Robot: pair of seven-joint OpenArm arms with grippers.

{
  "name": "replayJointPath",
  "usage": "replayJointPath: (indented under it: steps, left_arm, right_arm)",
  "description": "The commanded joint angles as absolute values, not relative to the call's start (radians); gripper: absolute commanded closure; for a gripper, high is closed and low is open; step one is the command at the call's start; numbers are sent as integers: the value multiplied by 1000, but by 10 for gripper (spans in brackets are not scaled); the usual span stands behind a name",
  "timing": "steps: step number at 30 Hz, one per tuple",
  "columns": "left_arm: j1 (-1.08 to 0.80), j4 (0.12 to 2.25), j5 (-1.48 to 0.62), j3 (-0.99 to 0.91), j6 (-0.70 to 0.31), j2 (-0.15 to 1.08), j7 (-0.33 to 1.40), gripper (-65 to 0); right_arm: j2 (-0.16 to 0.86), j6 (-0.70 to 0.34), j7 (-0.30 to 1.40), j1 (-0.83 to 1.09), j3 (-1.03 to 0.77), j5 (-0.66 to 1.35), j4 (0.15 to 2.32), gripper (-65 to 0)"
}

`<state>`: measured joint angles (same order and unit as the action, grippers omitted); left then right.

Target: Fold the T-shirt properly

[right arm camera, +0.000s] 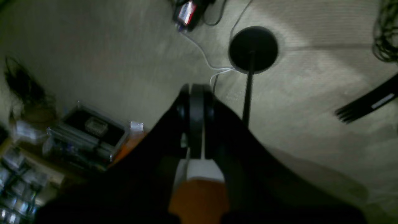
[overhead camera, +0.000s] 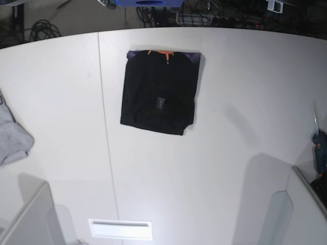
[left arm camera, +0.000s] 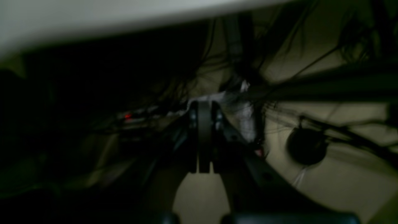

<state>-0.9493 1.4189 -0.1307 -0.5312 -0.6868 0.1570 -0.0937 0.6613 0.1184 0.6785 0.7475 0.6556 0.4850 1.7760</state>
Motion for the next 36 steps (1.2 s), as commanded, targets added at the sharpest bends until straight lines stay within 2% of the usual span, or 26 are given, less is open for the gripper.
replayJointPath:
  steps: [1, 5, 11, 14, 17, 18, 23, 25, 29, 36]
  left_arm:
    - [-967, 1353, -136, -513, -698, 163, -159, 0]
    - [-889, 1061, -136, -430, -698, 225, -320, 0]
    - [-653, 562, -136, -228, -698, 323, -512, 0]
    - [-533, 337, -136, -107, -698, 351, -621, 0]
    - [-407, 173, -136, 93, -698, 371, -647, 0]
    - [-369, 130, -136, 165, -661, 371, -647, 0]
    - [-236, 5, -143, 490, -481, 357, -641, 0]
    - [-206, 2, -147, 568, -432, 334, -570, 0]
    - [-160, 4, -147, 605, -415, 308, -441, 0]
    - [-168, 51, -148, 605, -415, 308, -432, 0]
  right_arm:
    - [667, 122, 659, 734, 682, 484, 1744, 0]
    - [598, 125, 564, 677, 723, 484, 1560, 0]
    - [458, 125, 516, 631, 717, 484, 1305, 0]
    - [378, 125, 415, 590, 720, 484, 1109, 0]
    - [300, 122, 297, 526, 722, 484, 855, 0]
    - [271, 120, 245, 503, 720, 484, 757, 0]
    - [143, 119, -140, 381, 722, 484, 243, 0]
    - [113, 119, -272, 351, 719, 484, 119, 0]
    - [99, 119, -328, 341, 717, 486, 93, 0]
    - [94, 119, -328, 326, 717, 486, 117, 0]
